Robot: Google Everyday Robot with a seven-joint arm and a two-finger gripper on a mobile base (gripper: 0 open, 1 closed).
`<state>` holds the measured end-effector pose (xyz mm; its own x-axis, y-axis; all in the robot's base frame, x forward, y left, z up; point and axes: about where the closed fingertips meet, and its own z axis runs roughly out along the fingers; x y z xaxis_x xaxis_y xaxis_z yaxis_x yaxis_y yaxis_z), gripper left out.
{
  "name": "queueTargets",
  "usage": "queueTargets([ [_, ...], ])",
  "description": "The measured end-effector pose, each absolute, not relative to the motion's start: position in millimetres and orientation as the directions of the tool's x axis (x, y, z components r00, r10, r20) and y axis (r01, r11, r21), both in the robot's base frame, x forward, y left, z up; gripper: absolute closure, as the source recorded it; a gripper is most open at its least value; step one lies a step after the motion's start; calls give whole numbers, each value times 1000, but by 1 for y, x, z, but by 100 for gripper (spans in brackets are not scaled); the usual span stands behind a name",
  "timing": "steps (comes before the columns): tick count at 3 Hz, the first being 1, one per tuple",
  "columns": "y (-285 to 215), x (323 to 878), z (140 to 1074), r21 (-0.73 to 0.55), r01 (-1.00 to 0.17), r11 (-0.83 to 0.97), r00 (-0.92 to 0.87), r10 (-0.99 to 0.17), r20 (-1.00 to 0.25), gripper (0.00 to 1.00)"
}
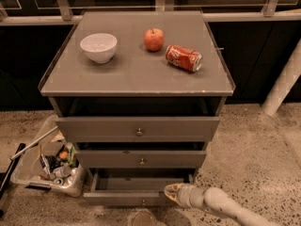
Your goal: Close bottom drawer
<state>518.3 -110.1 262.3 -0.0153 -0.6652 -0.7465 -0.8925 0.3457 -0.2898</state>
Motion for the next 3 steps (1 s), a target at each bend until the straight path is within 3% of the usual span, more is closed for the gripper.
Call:
queueTargets([
  [1, -127, 462, 242, -194, -928, 317, -70, -663, -745, 100],
  [3, -111, 472, 212, -163, -933, 320, -99, -664, -741, 100],
])
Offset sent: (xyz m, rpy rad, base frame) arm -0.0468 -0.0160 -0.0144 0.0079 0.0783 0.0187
